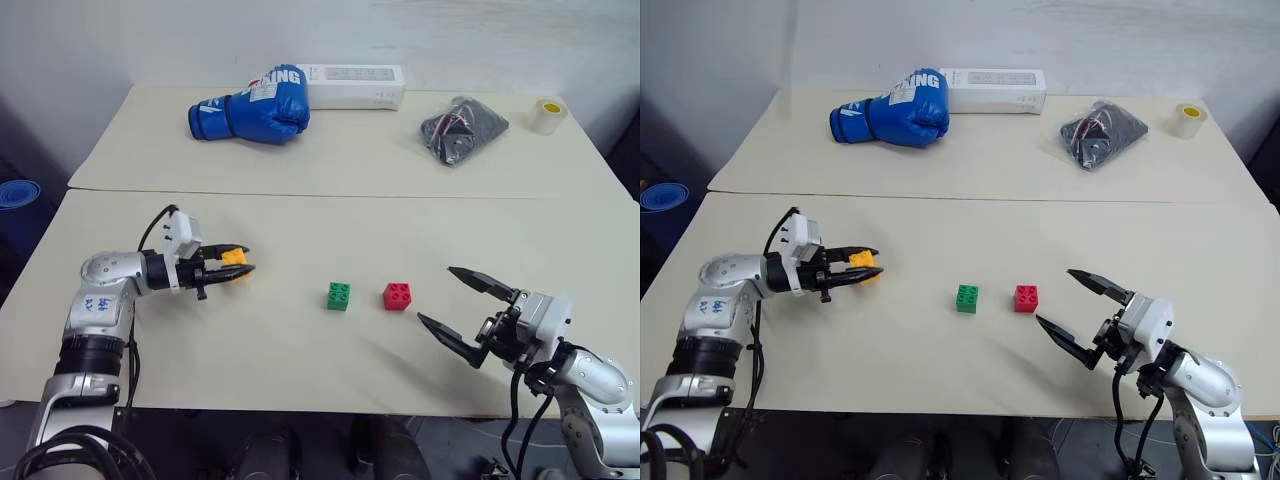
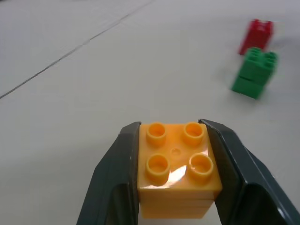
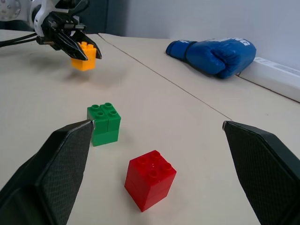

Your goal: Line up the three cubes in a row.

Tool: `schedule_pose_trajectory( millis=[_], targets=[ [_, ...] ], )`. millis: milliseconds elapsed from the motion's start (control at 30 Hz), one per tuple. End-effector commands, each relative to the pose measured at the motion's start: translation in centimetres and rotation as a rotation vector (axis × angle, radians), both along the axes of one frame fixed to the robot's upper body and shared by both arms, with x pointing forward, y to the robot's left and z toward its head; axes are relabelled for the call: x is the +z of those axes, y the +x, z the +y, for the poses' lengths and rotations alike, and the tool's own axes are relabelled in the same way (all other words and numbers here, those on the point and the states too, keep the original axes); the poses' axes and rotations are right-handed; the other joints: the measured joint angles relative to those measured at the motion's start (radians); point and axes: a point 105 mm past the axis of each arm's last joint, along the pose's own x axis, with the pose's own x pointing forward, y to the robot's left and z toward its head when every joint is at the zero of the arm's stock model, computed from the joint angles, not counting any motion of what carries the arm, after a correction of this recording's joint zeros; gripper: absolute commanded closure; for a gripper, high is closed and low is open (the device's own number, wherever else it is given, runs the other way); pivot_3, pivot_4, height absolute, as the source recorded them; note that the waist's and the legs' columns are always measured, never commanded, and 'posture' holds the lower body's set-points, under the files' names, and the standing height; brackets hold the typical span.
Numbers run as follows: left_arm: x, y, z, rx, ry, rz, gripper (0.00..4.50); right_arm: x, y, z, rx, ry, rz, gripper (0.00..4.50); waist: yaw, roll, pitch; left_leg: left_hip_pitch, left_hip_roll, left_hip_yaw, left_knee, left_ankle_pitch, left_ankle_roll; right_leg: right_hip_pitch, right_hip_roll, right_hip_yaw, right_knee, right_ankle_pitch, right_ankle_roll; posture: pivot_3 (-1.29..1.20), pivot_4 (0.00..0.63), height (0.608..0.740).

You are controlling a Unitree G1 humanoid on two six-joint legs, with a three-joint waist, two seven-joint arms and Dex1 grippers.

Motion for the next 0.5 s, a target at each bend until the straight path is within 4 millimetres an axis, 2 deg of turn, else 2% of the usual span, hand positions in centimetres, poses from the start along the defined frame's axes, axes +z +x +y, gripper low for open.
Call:
schedule_pose_trajectory(
  millis=[33, 100, 267, 500],
  targets=[
    [-0.2, -0.9, -0.9, -0.21, 0.093, -0.061, 2.98, 1.6, -0.2, -0.4, 0.007, -0.015, -0.058, 0.0, 0.0, 0.0, 0.0, 0.0, 0.0, 0.0, 0.0, 0.0, 0.0, 0.0, 0.0, 0.0, 0.0, 0.0, 0.0, 0.0, 0.15, 0.74],
    [-0.7, -0.8, -1.9, -0.296, 0.126, -0.07, 2.98, 1.7, 0.0, -0.6, 0.0, -0.02, -0.066, 0.0, 0.002, 0.0, 0.0, 0.0, 0.0, 0.0, 0.0, 0.0, 0.0, 0.0, 0.001, 0.0, 0.0, 0.0, 0.0, 0.0, 0.15, 0.74],
    [-1.3, 0.3, -3.7, -0.345, 0.126, -0.062, 2.98, 1.7, -0.1, -0.4, -0.004, -0.018, -0.071, 0.0, 0.007, 0.0, 0.0, -0.001, 0.0, 0.0, 0.001, 0.0, 0.0, 0.0, 0.006, 0.0, 0.001, 0.0, 0.0, 0.0, 0.15, 0.74],
    [-2.8, -0.1, -3.9, -0.366, 0.143, 0.019, 2.98, 1.0, -0.6, -0.5, -0.003, -0.021, -0.038, 0.0, 0.008, 0.0, 0.0, -0.001, 0.001, 0.0, 0.001, 0.0, 0.001, 0.0, 0.008, 0.001, 0.001, 0.0, 0.0, 0.0, 0.15, 0.74]
  ],
)
